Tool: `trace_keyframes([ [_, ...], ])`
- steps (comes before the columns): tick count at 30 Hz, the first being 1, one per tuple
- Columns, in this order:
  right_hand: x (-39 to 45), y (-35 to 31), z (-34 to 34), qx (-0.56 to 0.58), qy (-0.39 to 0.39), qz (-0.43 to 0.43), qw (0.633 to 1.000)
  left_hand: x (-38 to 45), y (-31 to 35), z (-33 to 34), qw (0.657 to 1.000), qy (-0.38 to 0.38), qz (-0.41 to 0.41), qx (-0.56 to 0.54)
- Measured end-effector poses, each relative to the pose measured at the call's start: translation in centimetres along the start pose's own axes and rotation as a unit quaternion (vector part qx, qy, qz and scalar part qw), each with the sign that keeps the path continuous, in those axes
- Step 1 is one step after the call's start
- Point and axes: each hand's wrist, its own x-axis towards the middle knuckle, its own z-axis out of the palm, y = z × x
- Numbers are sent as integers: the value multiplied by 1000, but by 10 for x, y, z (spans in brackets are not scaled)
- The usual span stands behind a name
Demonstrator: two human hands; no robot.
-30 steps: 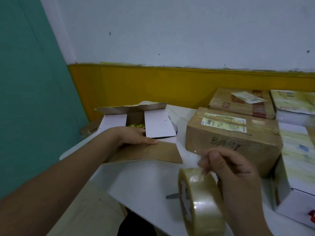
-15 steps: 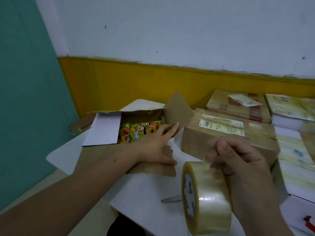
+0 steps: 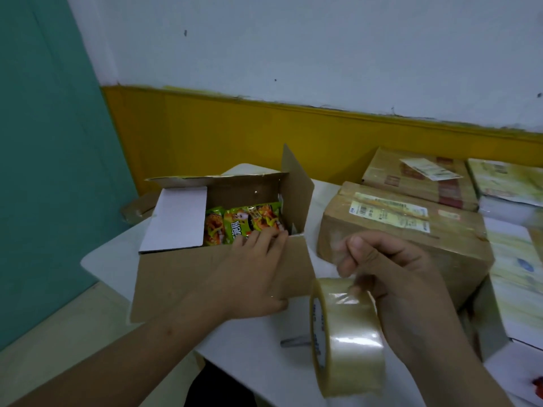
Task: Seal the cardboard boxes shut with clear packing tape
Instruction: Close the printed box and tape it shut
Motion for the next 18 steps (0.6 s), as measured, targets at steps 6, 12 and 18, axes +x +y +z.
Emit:
trace_keyframes([
  [6, 11, 2, 10, -10, -22, 35, 999, -3, 1, 20, 995, 93, -15, -13],
  [12, 23, 20, 16, -69, -31, 116, 990, 6, 6, 33, 990, 118, -74, 10],
  [18, 61, 37, 26, -78, -15, 129, 989, 19, 5, 17, 976, 123, -150, -103],
])
